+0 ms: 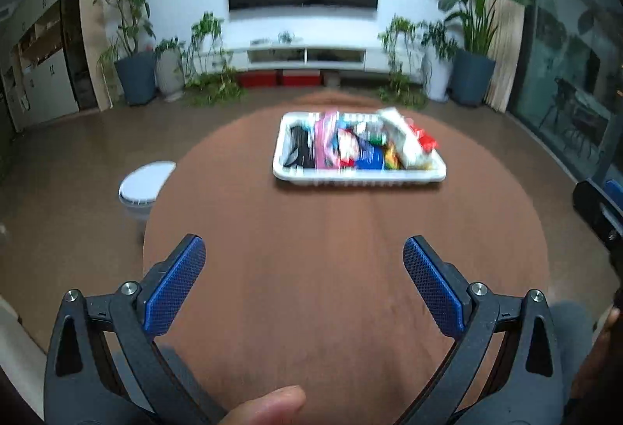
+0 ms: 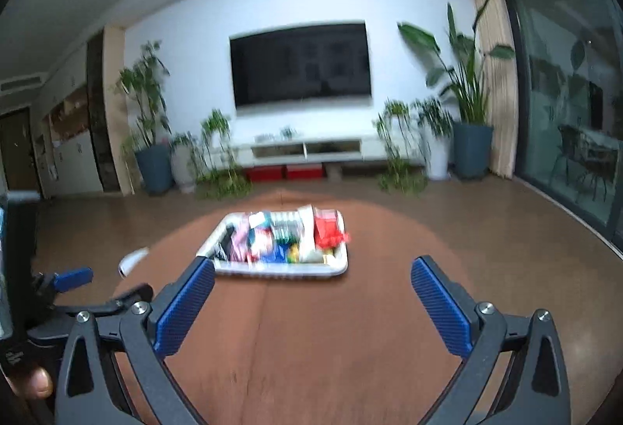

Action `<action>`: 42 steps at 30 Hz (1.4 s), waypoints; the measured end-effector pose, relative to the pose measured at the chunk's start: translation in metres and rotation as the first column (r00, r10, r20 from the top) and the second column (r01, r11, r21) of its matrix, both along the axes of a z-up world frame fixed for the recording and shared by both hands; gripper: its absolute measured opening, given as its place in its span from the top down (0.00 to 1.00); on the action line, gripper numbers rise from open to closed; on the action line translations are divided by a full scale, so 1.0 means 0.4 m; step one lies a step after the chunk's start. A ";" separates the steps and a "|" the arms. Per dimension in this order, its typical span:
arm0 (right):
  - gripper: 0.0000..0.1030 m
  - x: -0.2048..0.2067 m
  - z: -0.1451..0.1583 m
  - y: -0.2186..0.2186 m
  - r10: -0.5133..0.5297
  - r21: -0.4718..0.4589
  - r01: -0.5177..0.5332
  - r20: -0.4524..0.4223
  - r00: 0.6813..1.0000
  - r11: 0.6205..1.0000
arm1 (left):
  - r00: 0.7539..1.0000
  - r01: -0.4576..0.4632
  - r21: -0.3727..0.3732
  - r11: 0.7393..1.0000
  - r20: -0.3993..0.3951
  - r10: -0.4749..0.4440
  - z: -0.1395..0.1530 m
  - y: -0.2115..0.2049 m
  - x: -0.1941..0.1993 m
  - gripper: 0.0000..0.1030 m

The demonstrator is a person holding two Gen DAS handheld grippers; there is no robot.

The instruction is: Organize snacks

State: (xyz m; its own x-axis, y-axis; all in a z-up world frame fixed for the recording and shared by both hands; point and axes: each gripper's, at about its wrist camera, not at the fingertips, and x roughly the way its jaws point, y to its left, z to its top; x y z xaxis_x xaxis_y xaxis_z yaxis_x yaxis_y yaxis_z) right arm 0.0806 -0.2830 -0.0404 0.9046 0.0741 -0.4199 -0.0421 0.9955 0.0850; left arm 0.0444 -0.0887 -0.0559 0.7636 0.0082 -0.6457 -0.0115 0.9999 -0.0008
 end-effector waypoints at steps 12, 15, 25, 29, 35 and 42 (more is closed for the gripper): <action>0.00 -0.007 -0.069 0.021 -0.021 -0.011 0.020 -0.124 0.992 1.000 | 0.999 0.006 -0.003 1.000 -0.045 -0.006 -0.045 0.000 -0.036 0.00; 0.00 -0.004 -0.087 0.023 -0.022 -0.008 0.021 -0.158 0.987 1.000 | 0.999 0.008 -0.011 1.000 -0.049 -0.008 -0.044 0.005 -0.031 0.00; 0.00 -0.014 -0.113 0.035 -0.019 -0.024 0.015 -0.193 0.981 1.000 | 0.998 0.009 -0.008 1.000 -0.066 -0.009 -0.050 0.008 -0.019 0.00; 0.00 -0.019 -0.115 0.037 -0.014 -0.024 0.010 -0.201 0.980 1.000 | 0.998 0.005 -0.011 1.000 -0.066 -0.006 -0.052 0.012 -0.019 0.00; 0.00 -0.021 -0.116 0.037 -0.012 -0.021 0.008 -0.208 0.978 1.000 | 0.998 0.006 -0.011 1.000 -0.067 -0.007 -0.054 0.012 -0.019 0.00; 0.00 -0.024 -0.118 0.036 -0.012 -0.021 0.008 -0.209 0.978 1.000 | 0.998 0.006 -0.006 1.000 -0.066 -0.006 -0.057 0.012 -0.019 0.00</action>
